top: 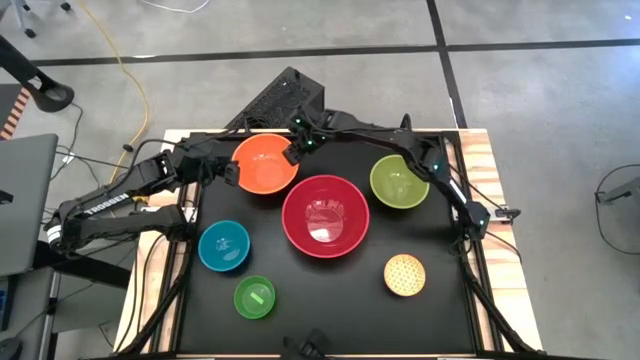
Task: Nest bowls inside each other
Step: Stack the orange bowl on top of the red bowl
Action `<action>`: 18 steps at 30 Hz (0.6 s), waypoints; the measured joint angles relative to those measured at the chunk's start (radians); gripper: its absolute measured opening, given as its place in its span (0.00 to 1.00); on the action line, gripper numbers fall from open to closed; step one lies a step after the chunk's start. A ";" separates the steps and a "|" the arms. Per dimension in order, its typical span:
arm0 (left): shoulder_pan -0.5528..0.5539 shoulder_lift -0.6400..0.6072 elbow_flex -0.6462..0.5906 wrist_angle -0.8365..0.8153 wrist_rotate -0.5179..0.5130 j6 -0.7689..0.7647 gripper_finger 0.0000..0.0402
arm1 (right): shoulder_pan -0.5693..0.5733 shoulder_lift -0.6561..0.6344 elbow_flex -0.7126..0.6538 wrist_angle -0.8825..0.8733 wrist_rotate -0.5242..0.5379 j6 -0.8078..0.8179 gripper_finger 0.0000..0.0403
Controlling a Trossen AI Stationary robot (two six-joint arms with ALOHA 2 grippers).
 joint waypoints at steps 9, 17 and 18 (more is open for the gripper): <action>0.000 0.000 0.000 -0.039 0.029 -0.032 0.40 | 0.025 0.037 0.005 -0.031 0.064 0.051 0.51; 0.000 0.000 0.000 -0.055 0.063 -0.036 0.40 | 0.032 0.047 0.005 -0.007 0.057 0.101 0.08; 0.000 0.000 0.000 -0.058 0.067 -0.036 0.40 | 0.027 0.047 0.005 0.008 0.049 0.116 0.05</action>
